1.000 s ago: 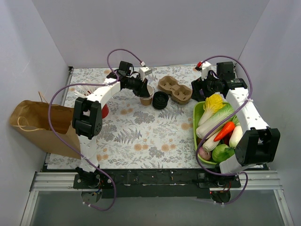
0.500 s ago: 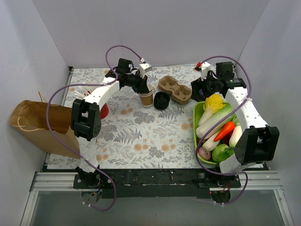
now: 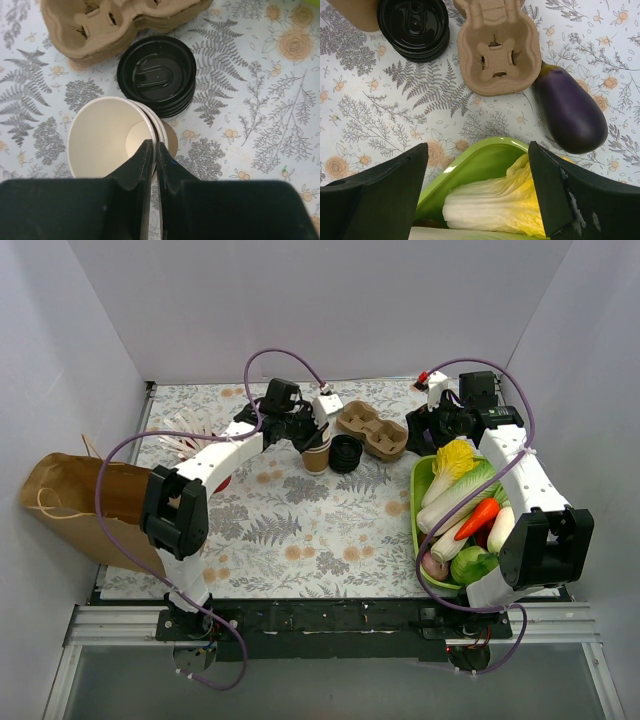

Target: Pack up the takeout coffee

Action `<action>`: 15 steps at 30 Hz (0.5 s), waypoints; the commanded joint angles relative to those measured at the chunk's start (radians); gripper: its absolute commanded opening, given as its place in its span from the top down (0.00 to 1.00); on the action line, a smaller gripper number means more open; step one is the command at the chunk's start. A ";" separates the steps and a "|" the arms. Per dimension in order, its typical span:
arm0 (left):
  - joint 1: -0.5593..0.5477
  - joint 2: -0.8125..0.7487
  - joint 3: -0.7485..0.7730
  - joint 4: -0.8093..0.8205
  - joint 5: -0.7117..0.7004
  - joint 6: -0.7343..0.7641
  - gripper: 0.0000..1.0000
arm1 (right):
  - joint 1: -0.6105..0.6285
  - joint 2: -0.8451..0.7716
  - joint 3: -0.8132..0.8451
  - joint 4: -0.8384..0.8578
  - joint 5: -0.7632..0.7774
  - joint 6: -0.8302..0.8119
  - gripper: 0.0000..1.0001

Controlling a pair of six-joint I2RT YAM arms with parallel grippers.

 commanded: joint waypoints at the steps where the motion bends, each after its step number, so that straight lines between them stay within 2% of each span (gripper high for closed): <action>1: 0.010 -0.104 -0.052 0.135 -0.116 0.003 1.00 | 0.003 -0.011 0.001 0.036 -0.011 0.010 0.12; 3: 0.009 -0.103 -0.078 0.143 -0.145 0.029 1.00 | 0.001 -0.010 0.002 0.039 -0.021 0.021 0.12; 5: 0.010 -0.138 -0.089 0.194 -0.153 -0.029 1.00 | 0.003 0.004 0.011 0.053 -0.035 0.055 0.12; 8: 0.010 -0.144 -0.109 0.216 -0.199 -0.052 1.00 | 0.030 0.039 0.033 0.108 -0.063 0.171 0.13; 13: 0.039 -0.136 -0.100 0.187 -0.152 -0.126 1.00 | 0.151 0.177 0.119 0.172 -0.074 0.363 0.10; 15: 0.041 -0.150 -0.120 0.204 -0.147 -0.137 1.00 | 0.205 0.229 0.180 0.188 -0.099 0.388 0.09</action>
